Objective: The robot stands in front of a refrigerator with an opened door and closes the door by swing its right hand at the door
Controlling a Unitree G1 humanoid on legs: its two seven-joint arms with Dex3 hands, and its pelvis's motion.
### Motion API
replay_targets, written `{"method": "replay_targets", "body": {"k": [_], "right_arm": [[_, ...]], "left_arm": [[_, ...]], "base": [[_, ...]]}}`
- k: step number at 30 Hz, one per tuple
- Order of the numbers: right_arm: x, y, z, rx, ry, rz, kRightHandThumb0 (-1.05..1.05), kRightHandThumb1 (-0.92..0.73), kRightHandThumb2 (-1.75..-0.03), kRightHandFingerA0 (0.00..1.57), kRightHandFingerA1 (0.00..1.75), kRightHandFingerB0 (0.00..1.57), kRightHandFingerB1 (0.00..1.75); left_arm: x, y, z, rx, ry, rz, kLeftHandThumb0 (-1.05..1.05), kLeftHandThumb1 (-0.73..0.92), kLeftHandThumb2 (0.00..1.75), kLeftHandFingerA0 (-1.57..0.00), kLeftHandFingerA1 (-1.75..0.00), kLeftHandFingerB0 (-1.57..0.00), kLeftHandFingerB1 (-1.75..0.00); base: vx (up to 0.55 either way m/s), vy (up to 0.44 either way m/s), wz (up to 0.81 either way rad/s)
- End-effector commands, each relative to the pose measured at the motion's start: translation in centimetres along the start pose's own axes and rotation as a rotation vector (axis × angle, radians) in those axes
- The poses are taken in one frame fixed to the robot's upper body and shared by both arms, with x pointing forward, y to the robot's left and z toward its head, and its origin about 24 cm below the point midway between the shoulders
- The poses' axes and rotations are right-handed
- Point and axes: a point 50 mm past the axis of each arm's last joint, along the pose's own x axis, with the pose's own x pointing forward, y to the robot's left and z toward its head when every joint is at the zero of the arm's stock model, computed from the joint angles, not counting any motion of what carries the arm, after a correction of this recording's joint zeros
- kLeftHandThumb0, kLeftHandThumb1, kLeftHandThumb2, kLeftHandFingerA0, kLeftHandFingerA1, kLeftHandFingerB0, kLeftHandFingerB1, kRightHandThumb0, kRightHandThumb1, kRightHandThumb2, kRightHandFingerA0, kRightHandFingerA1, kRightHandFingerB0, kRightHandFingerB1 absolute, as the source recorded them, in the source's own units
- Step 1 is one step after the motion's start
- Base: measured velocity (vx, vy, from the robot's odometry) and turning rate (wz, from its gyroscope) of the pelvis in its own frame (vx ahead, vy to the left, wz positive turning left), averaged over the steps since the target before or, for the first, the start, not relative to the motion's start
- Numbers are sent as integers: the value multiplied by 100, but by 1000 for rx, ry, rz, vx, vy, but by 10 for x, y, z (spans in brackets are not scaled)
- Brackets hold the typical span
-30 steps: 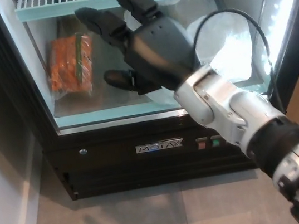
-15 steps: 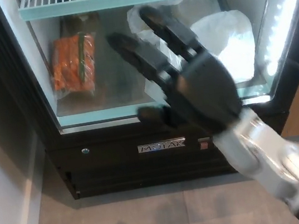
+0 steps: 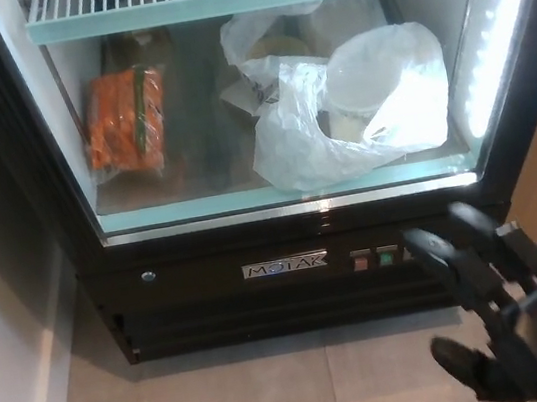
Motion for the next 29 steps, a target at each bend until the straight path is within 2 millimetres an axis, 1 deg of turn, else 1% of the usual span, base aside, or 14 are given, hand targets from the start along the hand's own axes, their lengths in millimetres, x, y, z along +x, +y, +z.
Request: {"method": "replay_targets", "body": {"k": [1, 2, 3, 4, 5, 6, 7, 9, 10, 16, 17, 19, 20, 29], "right_arm": [[-34, 12, -29, 42, 193, -25, -35, -55, -111, 0, 48, 0, 47], [-34, 12, -30, 43, 192, -26, -35, -55, -111, 0, 48, 0, 47], [-47, 21, -42, 44, 289, 45, -35, -56, -111, 0, 48, 0, 48], [-51, 23, -45, 44, 316, 65, -35, -56, -111, 0, 48, 0, 48], [-73, 34, -64, 59, 527, 210, -35, -53, -111, 0, 48, 0, 47], [-80, 38, -72, 89, 624, 264, -36, -51, -110, 0, 48, 0, 47], [-84, 40, -77, 126, 703, 301, -36, -51, -110, 0, 48, 0, 47], [-84, 41, -78, 135, 714, 304, -36, -51, -110, 0, 48, 0, 47], [-86, 41, -81, 156, 747, 309, -36, -49, -109, 0, 48, 0, 47], [-94, 43, -89, 259, 899, 346, -37, -48, -108, 0, 48, 0, 48], [-96, 45, -92, 313, 955, 359, -81, -89, -68, 21, 31, 15, 27], [-100, 48, -94, 407, 1034, 377, -81, -89, -68, 21, 31, 15, 27], [-102, 49, -94, 425, 1056, 387, -82, -90, -68, 21, 31, 15, 27], [-106, 50, -94, 495, 1083, 402, -80, -89, -67, 21, 32, 18, 29]], "left_arm": [[-2, 3, -4, 23, 12, -8, -54, 92, 69, -30, -37, -19, -31], [-2, 3, -4, 23, 12, -8, -54, 92, 69, -30, -37, -19, -31], [-2, 2, -5, 46, 14, -7, -59, 80, 91, -25, -45, -17, -41], [-3, 2, -5, 53, 14, -7, -59, 80, 91, -25, -45, -17, -41], [-2, 2, -4, 40, 11, -11, -53, 92, 69, -31, -37, -18, -31], [-2, 3, -3, 38, 9, -8, -59, 80, 90, -25, -45, -17, -41], [-1, 4, -2, 40, 7, -2, -59, 80, 90, -25, -45, -17, -41], [-1, 4, -2, 41, 6, 0, -59, 80, 90, -25, -45, -17, -41], [-1, 4, -2, 37, 6, -3, -53, 92, 69, -32, -37, -20, -32], [-2, 2, -4, 29, 9, -11, -53, 92, 69, -31, -38, -20, -32], [-3, 2, -4, 34, 11, -11, -57, 81, 87, -25, -44, -18, -40], [-3, 3, -5, 41, 13, -11, -57, 81, 87, -25, -44, -18, -40], [-4, 3, -6, 34, 16, -13, -50, 92, 69, -31, -37, -20, -31], [-4, 3, -6, 23, 13, -20, -51, 92, 67, -32, -37, -21, -31]], "base": [[0, 0, 0], [0, 0, 0], [0, 0, 0], [0, 0, 0], [0, 0, 0], [0, 0, 0], [0, 0, 0], [0, 0, 0], [0, 0, 0], [0, 0, 0], [0, 0, 0], [0, 0, 0], [0, 0, 0], [0, 0, 0]]}}
